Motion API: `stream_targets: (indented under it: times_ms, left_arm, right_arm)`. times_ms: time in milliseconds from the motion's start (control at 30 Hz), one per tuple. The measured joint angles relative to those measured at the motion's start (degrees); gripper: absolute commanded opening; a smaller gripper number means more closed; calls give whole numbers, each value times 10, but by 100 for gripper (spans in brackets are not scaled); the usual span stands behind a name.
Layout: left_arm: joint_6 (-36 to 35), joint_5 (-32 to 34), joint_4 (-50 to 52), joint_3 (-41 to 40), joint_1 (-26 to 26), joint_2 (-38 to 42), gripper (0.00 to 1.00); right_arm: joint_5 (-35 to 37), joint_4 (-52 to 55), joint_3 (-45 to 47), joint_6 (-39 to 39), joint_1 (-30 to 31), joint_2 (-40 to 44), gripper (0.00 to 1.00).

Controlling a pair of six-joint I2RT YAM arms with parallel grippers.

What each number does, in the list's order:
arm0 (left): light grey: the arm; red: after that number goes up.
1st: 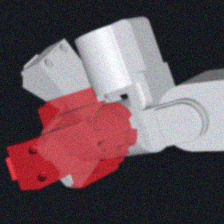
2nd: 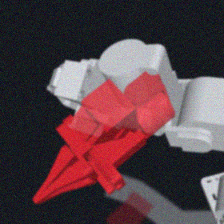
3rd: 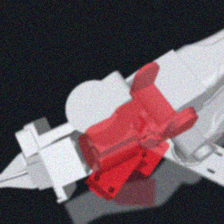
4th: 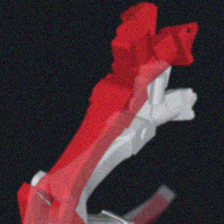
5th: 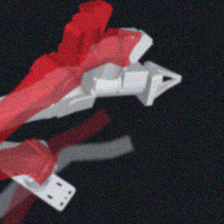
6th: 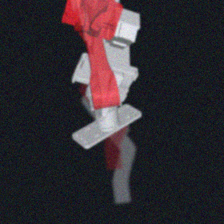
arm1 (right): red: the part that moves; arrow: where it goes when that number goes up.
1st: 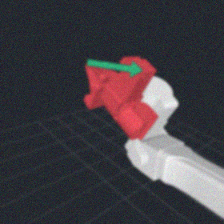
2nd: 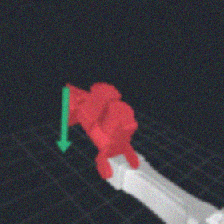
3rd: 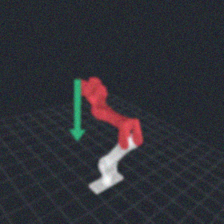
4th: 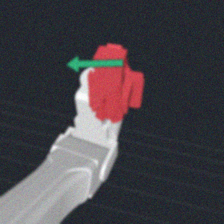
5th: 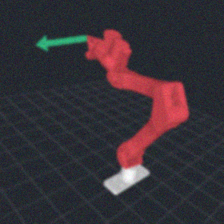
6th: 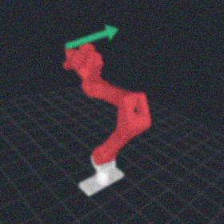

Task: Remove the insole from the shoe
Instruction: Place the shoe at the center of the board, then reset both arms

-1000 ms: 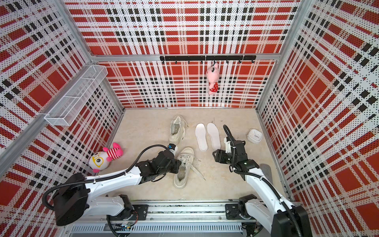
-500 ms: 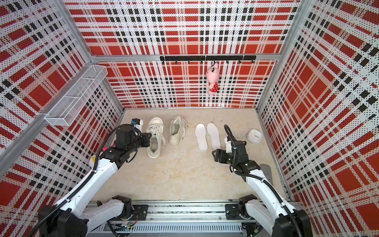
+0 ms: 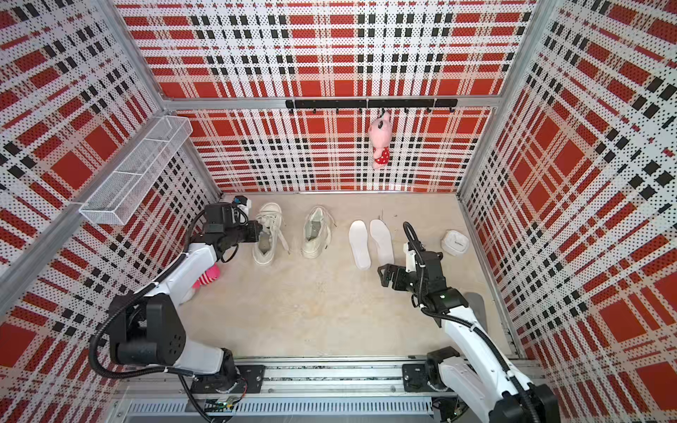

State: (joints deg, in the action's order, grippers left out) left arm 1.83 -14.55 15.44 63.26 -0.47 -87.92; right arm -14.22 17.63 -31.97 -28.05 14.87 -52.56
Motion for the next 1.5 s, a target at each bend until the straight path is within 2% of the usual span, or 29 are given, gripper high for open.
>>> stream_targets:
  times_ms: [333,367,433,500,567,633,700,767,967,1067,1133,1200,1333,1500]
  left_arm:
    - [-3,-15,-42,150,-40,-237,1]
    - [-1,-16,-46,166,-42,-253,12]
    - [5,-16,-54,198,-45,-283,40]
    - [13,-16,-68,221,-49,-302,53]
    - [23,-16,-82,225,-51,-305,72]
    - [31,-11,-100,214,-51,-295,83]
    - [42,-6,-122,172,-45,-257,89]
    - [51,-2,-134,118,-39,-202,99]
    - [78,56,-226,-59,-2,45,98]
    - [83,107,-300,-156,6,161,98]
    - [81,138,-353,-222,7,211,98]
    - [78,169,-403,-287,9,234,98]
    - [63,211,-480,-386,14,219,98]
    - [38,234,-583,-454,15,179,98]
  right_arm:
    - [1,10,-2,8,0,-9,100]
    - [1,12,-2,8,0,-9,100]
    - [2,17,-2,8,0,-7,100]
    - [3,21,-2,8,0,-3,100]
    - [5,23,-2,9,0,0,100]
    - [10,25,-3,14,-1,1,100]
    - [14,30,-12,23,-11,-3,100]
    - [14,28,-29,33,-33,-14,100]
    - [11,-52,-46,56,-138,-61,100]
    - [46,-150,-9,82,-168,-74,100]
    - [73,-231,30,105,-172,-85,100]
    - [92,-332,75,130,-172,-112,100]
    - [110,-519,132,168,-173,-205,100]
    - [114,-729,180,199,-172,-329,100]
